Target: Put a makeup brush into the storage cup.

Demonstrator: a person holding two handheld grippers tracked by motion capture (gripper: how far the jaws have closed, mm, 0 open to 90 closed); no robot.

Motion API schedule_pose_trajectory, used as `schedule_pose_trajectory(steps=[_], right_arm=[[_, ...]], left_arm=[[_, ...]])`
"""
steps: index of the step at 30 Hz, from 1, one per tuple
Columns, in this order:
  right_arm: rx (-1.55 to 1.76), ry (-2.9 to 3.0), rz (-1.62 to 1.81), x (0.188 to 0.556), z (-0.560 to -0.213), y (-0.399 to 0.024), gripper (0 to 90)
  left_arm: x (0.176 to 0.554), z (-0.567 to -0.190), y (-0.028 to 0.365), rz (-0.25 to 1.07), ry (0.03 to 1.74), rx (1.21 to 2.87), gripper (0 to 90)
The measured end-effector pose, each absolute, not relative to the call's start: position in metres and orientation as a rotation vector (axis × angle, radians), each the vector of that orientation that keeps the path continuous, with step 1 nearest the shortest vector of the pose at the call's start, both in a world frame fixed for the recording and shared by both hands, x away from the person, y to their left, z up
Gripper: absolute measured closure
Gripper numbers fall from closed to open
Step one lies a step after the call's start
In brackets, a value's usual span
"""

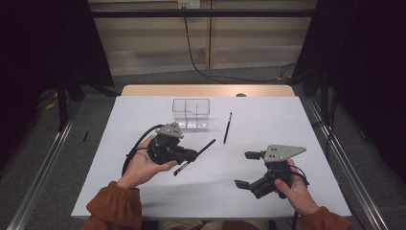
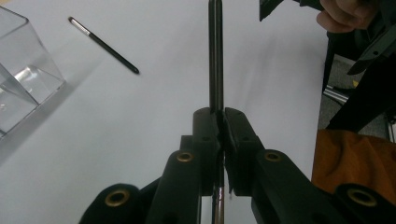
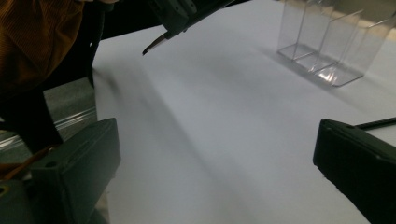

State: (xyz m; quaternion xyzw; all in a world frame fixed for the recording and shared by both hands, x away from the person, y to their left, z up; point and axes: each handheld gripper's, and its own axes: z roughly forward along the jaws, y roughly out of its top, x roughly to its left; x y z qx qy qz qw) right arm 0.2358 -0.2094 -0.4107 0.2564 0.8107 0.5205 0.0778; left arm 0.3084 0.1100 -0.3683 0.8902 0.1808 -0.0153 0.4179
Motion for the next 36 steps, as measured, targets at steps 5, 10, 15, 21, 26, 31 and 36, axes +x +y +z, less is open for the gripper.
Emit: schedule_pose_trajectory(steps=[5, 10, 15, 21, 26, 31, 36], right_arm=[[0.705, 2.529, 1.503, 0.242, -0.410, -0.205, 0.9], [0.641, 2.576, 1.487, 0.245, -0.408, -0.206, 1.4], [0.572, 2.659, 1.436, 0.249, -0.408, -0.202, 2.3], [0.520, 2.736, 1.367, 0.261, -0.405, -0.196, 3.5], [0.457, 2.815, 1.286, 0.269, -0.397, -0.194, 7.3], [0.442, 2.844, 1.239, 0.278, -0.396, -0.194, 7.7], [0.450, 2.894, 1.122, 0.281, -0.402, -0.185, 7.4]], left_arm=[[0.308, -0.371, 0.107, -0.055, 0.428, 2.281, 84.1], [0.307, -0.373, 0.104, -0.071, 0.419, 2.308, 84.1], [0.307, -0.371, 0.100, -0.066, 0.390, 2.352, 84.1], [0.305, -0.370, 0.094, -0.079, 0.359, 2.388, 84.0], [0.304, -0.374, 0.091, -0.074, 0.342, 2.423, 84.0], [0.303, -0.377, 0.089, -0.088, 0.337, 2.437, 84.0], [0.302, -0.377, 0.086, -0.112, 0.313, 2.440, 84.1]])
